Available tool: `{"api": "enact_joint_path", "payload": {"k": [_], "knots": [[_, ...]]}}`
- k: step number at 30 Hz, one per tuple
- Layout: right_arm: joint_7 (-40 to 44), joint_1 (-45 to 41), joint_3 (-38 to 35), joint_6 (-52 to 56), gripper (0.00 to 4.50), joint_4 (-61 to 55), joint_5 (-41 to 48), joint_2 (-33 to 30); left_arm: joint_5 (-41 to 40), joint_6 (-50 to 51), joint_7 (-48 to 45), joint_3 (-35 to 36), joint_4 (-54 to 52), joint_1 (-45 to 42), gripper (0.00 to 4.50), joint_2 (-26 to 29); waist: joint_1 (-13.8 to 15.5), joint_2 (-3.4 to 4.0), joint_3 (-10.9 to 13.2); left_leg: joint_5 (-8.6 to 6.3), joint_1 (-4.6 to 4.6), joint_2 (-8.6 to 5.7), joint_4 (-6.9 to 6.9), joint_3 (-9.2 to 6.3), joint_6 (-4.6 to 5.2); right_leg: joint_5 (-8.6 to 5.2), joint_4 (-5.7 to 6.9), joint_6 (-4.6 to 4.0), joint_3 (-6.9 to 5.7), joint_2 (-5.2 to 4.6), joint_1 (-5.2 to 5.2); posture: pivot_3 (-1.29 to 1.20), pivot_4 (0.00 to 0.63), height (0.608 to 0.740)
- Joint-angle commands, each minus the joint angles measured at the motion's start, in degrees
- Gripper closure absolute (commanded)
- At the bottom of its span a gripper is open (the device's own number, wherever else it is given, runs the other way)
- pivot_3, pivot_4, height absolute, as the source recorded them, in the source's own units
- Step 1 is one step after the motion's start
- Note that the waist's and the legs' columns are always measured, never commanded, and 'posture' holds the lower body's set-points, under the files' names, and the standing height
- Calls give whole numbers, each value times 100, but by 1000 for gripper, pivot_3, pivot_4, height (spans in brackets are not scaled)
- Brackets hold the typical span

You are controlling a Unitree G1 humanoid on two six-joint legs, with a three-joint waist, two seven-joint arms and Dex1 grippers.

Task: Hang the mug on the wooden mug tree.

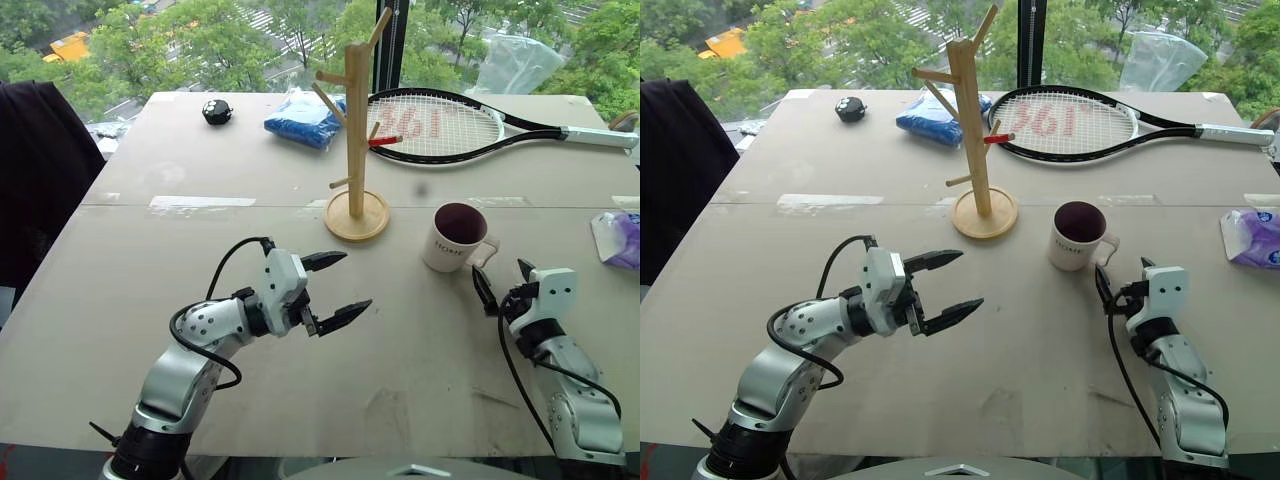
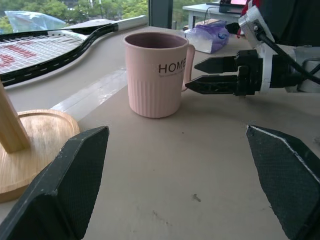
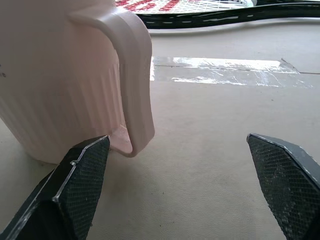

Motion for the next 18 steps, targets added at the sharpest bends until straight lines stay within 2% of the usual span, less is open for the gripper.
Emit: {"api": "enact_joint_path", "payload": {"k": [1,9,10,13,16,18], "knots": [[-44,-224,-81,-190,66,108,2,9,-46,7,-16,29,-229,-41,0,80,-5,-1,1,2,1,1,0,0,-3,0,1,0,2,4,0,0,150,740],[61,-639,-111,-361,66,667,-2,-86,5,-31,28,52,-170,-60,0,68,-3,0,3,7,6,4,0,0,-12,0,5,-1,6,12,0,0,150,740],[67,-675,-100,-384,300,727,-16,-85,5,-35,36,55,-170,-58,0,63,-4,0,3,7,6,4,0,0,-12,1,5,-1,8,12,0,0,150,740],[92,-738,-58,-469,1360,854,-47,-51,-85,-84,-60,69,-225,-29,0,76,1,0,3,7,6,4,0,-1,-13,1,5,-1,7,12,0,0,150,740],[96,-772,-21,-508,2908,905,-38,-4,-274,-80,-233,105,-329,-1,0,118,0,0,3,7,6,4,0,-1,-12,1,5,-1,7,12,0,0,150,740],[101,-781,-7,-530,4111,919,-32,12,-398,-51,-358,99,-397,16,0,163,-1,-1,3,7,6,4,0,0,-13,1,4,-1,8,11,0,0,150,740]]}}
